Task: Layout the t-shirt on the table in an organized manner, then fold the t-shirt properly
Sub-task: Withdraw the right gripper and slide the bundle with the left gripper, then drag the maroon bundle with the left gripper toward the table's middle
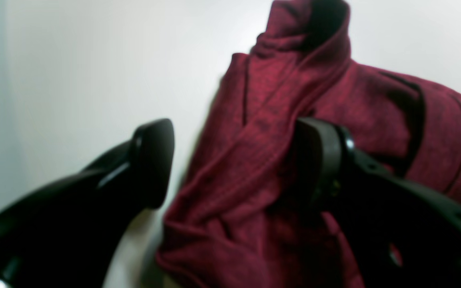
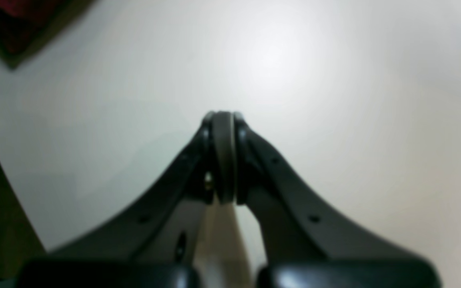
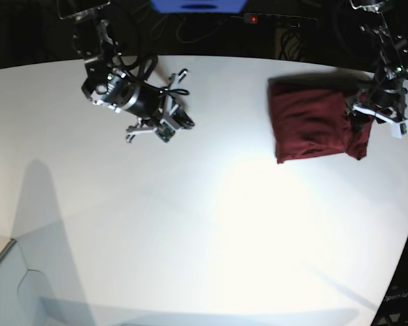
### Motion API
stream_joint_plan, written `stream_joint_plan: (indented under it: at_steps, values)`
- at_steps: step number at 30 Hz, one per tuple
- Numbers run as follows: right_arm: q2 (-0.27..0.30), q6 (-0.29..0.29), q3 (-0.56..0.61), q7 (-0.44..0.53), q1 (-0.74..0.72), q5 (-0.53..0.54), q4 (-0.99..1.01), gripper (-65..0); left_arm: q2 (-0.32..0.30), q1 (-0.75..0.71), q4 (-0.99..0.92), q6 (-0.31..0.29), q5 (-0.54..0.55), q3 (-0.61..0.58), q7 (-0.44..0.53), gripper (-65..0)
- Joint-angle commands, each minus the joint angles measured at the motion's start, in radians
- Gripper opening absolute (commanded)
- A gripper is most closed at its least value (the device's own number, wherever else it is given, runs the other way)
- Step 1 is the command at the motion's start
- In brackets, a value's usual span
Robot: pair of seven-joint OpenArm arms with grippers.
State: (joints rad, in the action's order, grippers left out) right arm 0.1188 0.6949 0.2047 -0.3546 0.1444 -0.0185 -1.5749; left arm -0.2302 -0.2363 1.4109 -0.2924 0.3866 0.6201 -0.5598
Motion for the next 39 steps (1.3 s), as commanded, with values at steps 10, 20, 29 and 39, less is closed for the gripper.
stream_joint_plan:
  at_steps: [10, 20, 29, 39]
  values:
    - [0.025, 0.003, -0.098, 0.022, -0.032, 0.018, -0.023, -65.0, -0.018, 0.071, -0.115, 0.009, -0.134, -0.087, -0.013, -36.1]
    - [0.029, 0.003, -0.333, 0.022, -0.022, 0.019, -0.1, -65.0, -0.027, 0.216, -0.184, 0.008, -0.248, -0.271, -0.012, -65.0]
    - [0.045, 0.003, -0.627, 0.022, 0.021, 0.019, -0.117, -65.0, -0.104, 0.412, -0.186, -0.238, -0.266, -0.65, 0.198, -64.9]
    - [0.037, 0.003, -0.865, 0.022, 0.082, 0.024, -0.111, -65.0, -0.053, 0.671, -0.186, -0.273, -0.435, -1.05, 0.238, -64.9]
